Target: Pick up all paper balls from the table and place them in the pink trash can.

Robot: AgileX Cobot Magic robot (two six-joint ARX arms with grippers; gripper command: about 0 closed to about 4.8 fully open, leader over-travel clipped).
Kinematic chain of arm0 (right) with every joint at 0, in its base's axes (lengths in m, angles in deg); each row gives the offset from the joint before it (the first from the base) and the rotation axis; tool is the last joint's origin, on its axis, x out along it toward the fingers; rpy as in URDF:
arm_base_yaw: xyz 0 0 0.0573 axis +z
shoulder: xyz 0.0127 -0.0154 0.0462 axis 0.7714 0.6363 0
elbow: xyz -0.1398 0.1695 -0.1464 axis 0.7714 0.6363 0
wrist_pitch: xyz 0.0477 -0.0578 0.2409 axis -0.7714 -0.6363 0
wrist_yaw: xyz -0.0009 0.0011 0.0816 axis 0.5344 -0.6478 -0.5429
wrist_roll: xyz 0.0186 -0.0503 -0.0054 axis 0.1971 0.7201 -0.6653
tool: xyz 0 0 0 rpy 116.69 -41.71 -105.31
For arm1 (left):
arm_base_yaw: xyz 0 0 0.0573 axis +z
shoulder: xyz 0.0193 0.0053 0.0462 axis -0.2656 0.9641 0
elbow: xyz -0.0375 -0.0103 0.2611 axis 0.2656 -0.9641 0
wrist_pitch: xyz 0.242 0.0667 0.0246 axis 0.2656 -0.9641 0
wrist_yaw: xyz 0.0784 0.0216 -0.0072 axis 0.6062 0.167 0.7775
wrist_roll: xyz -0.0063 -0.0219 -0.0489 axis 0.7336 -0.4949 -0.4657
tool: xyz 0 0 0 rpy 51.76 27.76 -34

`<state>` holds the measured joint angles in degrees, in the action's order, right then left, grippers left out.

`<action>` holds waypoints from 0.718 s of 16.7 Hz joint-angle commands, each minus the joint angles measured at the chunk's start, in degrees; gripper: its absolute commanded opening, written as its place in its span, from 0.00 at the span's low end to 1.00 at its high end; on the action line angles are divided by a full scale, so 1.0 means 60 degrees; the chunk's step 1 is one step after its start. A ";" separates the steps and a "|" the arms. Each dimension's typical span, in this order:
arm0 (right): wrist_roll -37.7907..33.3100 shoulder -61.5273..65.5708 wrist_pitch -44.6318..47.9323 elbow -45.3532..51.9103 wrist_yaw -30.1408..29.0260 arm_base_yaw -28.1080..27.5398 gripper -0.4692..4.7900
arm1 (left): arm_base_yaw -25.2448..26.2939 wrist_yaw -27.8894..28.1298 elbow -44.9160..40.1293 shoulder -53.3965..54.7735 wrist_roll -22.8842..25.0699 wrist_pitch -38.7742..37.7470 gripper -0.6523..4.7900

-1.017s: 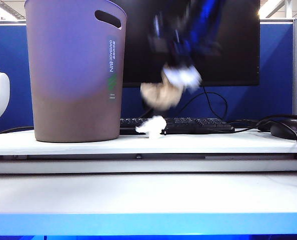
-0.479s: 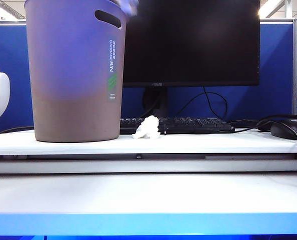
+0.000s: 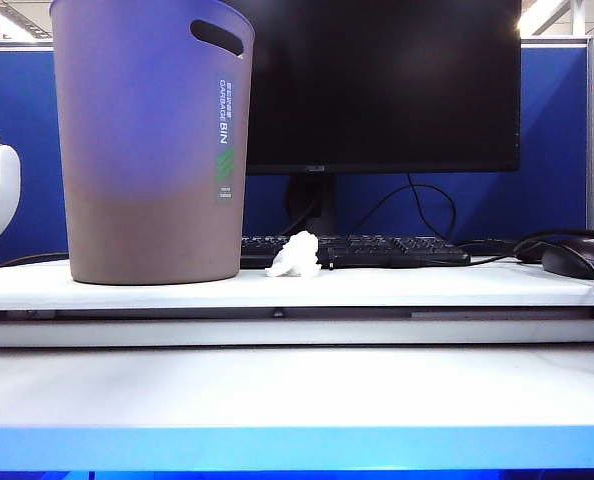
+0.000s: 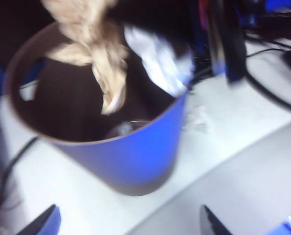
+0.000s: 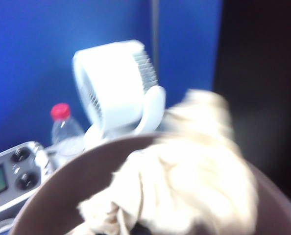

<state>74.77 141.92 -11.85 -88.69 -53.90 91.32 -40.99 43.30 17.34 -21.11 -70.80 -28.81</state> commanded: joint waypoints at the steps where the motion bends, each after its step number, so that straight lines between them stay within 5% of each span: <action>1: 0.0051 -0.0102 0.0197 -0.0091 0.0087 -0.0007 0.79 | 0.0004 0.0288 0.0044 -0.0135 0.0178 0.0098 0.80; 5: 0.0109 -0.0412 0.0091 -0.0095 0.0382 -0.0076 0.79 | 0.0004 -0.0597 0.0040 -0.0175 0.0211 0.0248 0.80; 8: 0.1694 -0.1362 -0.2109 -0.0095 0.2280 -0.0164 0.79 | 0.0004 -0.3464 0.0040 -0.0157 0.0401 0.0332 0.80; 9: 0.1902 -0.1687 -0.3162 -0.0091 0.3366 -0.0168 0.88 | 0.0004 -0.4342 0.0036 -0.0124 0.0423 0.0481 0.80; 10: 0.1920 -0.2033 -0.4663 -0.0091 0.4375 -0.0259 1.00 | 0.0004 -0.5588 0.0036 -0.0033 0.0423 0.0637 0.80; 12: 0.1246 -0.2175 -0.6561 -0.0087 0.4736 -0.0525 1.00 | 0.0004 -0.6889 0.0033 0.0149 0.0423 0.0732 0.80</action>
<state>85.06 128.92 -44.02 -89.21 -26.34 88.63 -40.97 6.98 17.36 -20.72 -68.42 -25.33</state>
